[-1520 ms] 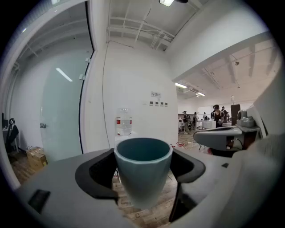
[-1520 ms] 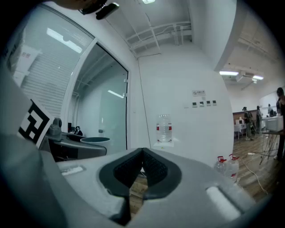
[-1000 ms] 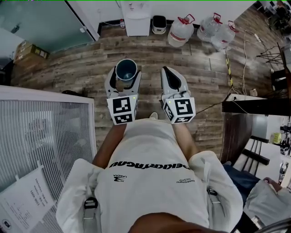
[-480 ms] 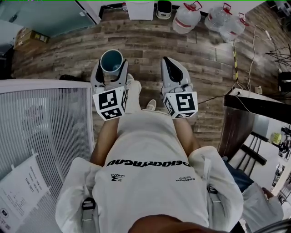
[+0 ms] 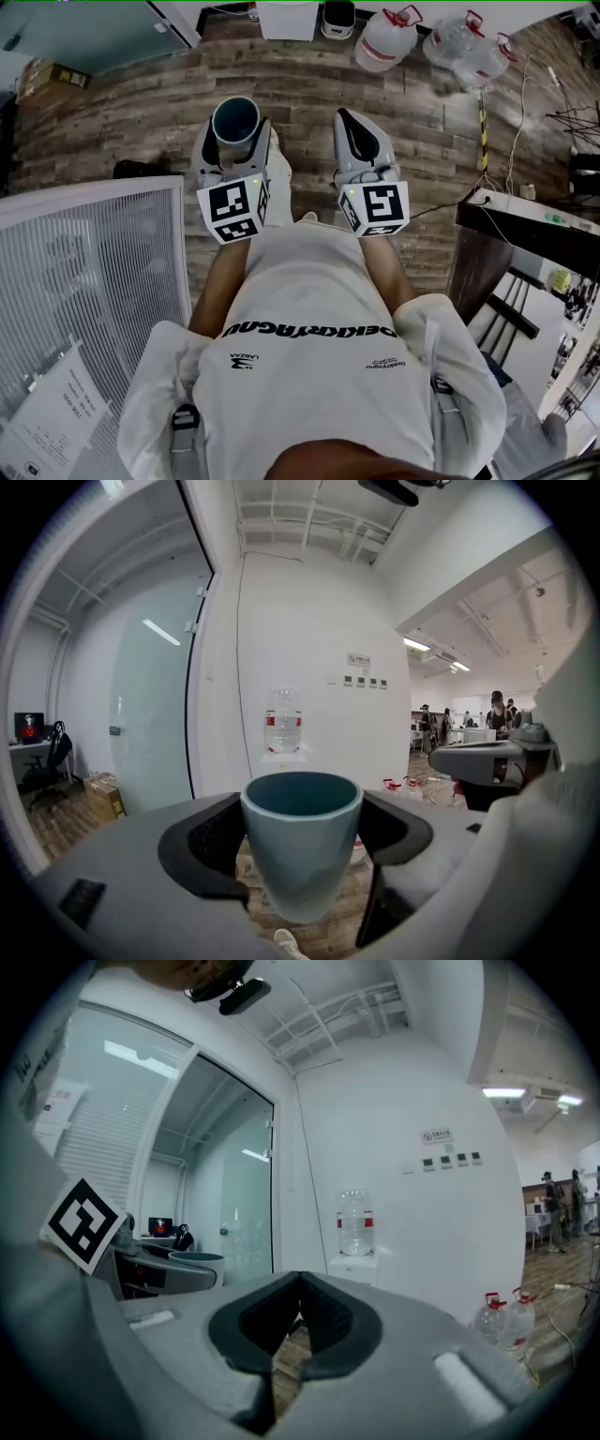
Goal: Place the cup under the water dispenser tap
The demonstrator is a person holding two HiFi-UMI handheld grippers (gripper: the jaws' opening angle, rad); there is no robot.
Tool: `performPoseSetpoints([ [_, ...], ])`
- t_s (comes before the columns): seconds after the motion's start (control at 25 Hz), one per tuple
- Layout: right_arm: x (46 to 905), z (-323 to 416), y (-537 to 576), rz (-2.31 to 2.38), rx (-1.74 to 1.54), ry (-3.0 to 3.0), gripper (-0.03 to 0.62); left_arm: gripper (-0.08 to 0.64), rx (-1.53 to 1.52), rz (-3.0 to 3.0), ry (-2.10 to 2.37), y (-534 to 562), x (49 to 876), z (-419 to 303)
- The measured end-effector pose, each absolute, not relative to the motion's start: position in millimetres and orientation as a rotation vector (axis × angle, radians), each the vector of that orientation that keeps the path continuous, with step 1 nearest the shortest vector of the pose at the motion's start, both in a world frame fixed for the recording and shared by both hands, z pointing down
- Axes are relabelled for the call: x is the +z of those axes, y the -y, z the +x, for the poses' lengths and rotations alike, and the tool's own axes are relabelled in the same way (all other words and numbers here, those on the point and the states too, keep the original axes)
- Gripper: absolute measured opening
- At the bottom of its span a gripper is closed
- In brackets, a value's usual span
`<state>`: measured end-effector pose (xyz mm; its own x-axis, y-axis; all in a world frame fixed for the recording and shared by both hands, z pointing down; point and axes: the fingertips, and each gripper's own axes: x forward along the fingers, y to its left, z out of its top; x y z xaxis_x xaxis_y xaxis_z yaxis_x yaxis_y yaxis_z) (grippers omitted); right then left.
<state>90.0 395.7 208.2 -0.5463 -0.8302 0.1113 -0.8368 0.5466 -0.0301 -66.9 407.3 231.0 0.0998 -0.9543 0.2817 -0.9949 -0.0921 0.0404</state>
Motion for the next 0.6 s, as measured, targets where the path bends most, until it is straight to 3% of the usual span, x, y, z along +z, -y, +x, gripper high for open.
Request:
performPoseSetpoints([
  [0.6, 209, 37, -109, 1.566, 0.207, 2.586, -0.002, 0.360, 0.347, 2.240, 1.812, -110, 230, -116],
])
